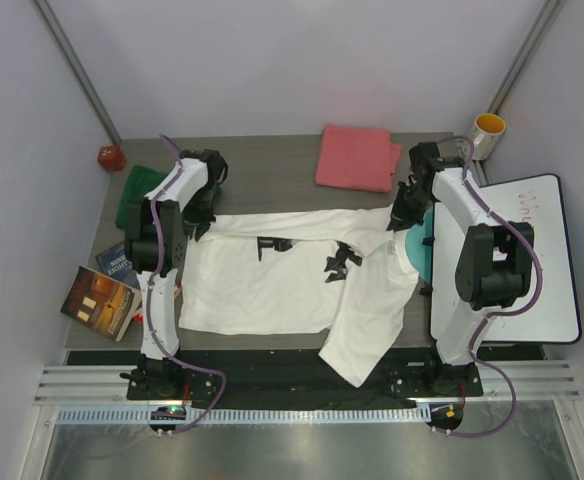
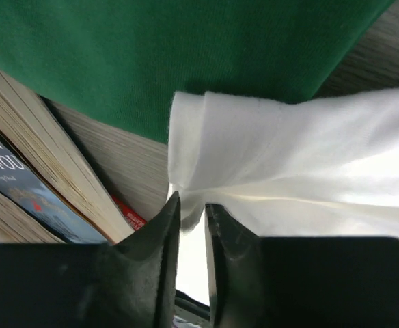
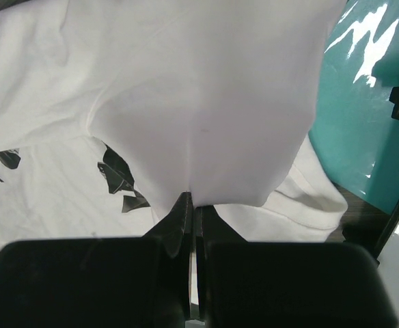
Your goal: Fold and stack the t-shirts
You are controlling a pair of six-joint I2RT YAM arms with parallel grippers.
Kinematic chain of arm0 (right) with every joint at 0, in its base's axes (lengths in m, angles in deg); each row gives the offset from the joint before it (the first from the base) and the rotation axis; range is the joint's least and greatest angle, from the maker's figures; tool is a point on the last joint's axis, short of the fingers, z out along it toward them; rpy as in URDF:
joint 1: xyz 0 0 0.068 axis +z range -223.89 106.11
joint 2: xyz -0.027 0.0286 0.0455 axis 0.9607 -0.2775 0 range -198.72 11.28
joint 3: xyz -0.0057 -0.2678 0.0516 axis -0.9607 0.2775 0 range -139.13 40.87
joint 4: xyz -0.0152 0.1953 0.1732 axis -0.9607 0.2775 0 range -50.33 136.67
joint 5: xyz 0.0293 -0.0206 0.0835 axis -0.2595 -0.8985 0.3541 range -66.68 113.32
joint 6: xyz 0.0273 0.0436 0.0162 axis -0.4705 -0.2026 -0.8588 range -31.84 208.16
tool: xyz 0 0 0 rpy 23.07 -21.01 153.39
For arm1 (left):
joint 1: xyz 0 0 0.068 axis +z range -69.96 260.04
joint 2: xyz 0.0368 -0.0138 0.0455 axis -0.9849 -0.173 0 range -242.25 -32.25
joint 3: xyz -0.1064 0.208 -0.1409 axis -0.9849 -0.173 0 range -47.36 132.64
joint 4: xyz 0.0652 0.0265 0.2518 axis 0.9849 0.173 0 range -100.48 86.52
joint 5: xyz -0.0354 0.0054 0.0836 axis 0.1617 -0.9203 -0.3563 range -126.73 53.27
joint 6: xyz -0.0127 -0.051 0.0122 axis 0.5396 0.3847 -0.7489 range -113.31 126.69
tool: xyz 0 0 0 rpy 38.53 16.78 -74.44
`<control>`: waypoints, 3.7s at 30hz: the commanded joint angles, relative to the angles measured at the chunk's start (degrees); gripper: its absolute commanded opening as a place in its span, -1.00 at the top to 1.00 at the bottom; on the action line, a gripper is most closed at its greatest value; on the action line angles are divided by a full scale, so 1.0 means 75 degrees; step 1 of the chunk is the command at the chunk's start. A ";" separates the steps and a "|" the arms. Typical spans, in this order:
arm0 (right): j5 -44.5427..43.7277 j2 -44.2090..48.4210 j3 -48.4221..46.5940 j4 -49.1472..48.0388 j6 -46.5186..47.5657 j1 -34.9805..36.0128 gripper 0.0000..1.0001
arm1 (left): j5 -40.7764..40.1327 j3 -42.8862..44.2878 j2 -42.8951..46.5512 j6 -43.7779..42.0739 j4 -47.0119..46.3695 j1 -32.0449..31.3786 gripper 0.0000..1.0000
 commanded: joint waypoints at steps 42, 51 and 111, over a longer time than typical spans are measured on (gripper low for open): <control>-0.0881 -0.1873 -0.1588 0.0135 -0.0136 -0.0051 0.60 | 0.1841 0.1355 -0.0332 0.0327 -0.0302 -0.0896 0.08; -0.1187 -0.2435 -0.1142 -0.0229 -0.0182 -0.0086 0.67 | 0.1572 0.1155 -0.0906 0.0350 -0.0525 -0.0966 0.49; -0.0988 -0.3057 -0.3767 0.0275 -0.0159 -0.0719 0.98 | 0.2099 0.2210 -0.0942 0.0385 -0.0654 -0.0404 0.60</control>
